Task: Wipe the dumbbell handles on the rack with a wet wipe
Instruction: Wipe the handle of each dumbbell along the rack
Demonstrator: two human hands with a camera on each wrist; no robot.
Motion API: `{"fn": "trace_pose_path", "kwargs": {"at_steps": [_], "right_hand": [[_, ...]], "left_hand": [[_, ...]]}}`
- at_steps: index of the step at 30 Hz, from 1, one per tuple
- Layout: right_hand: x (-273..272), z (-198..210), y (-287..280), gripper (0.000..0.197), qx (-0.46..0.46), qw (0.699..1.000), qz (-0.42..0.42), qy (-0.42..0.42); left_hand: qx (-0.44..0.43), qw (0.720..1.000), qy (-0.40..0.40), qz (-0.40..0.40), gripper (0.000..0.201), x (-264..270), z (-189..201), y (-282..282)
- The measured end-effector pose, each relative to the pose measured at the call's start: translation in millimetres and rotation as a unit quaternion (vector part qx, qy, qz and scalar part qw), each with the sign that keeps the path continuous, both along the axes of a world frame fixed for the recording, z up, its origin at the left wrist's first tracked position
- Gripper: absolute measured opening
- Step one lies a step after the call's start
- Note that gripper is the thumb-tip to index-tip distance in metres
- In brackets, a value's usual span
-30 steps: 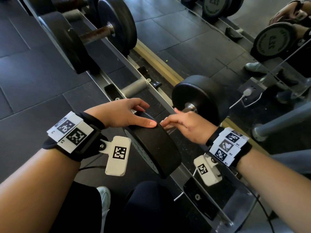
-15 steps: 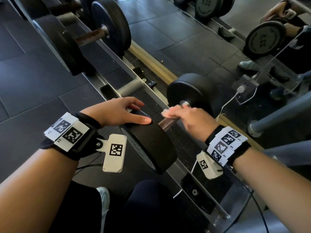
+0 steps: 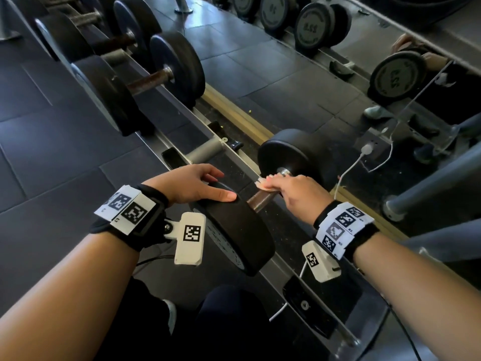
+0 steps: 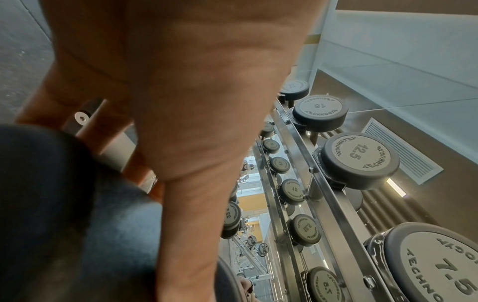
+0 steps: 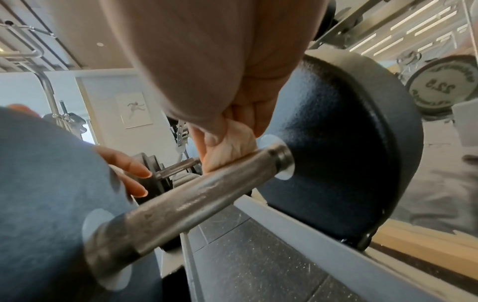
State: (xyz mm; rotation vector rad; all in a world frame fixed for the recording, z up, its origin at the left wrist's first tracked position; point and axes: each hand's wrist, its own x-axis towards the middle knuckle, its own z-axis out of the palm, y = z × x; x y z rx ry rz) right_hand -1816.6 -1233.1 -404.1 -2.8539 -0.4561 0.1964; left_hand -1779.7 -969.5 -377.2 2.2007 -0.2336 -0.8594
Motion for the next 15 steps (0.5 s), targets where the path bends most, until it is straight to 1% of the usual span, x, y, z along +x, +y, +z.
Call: {"fn": "trace_pose_path", "kwargs": {"at_steps": [3,6,8,11,12,14,15], "right_hand": [[-4.8,2.8,6.2,0.042,-0.012,0.999,0.031,0.007],[-10.3,9.7,9.1,0.042,0.014,0.997,0.045,0.066],[-5.2,15.1,9.0,0.042,-0.001,0.997,0.026,0.078],[4.5,22.9,13.0,0.040,-0.040,0.997,-0.031,0.060],[4.9,24.1,16.2,0.041,-0.056,0.995,-0.039,0.066],[1.6,25.2,23.5,0.043,-0.078,0.992,-0.030,0.093],[-1.1,25.4,26.2,0.043,-0.074,0.991,-0.019,0.107]], "left_hand": [[0.009,1.000,0.004,-0.012,0.102,1.8,3.0,0.5],[0.022,0.999,0.004,-0.025,0.103,2.8,3.9,0.3],[0.027,0.999,0.004,-0.028,0.100,3.8,4.5,1.3],[0.035,0.999,-0.002,-0.041,0.097,5.4,4.2,3.0],[0.036,0.998,-0.004,-0.044,0.097,5.8,3.7,3.3],[0.037,0.998,-0.007,-0.052,0.099,7.5,3.0,3.7],[0.036,0.998,-0.006,-0.056,0.100,9.1,2.9,3.6]]}}
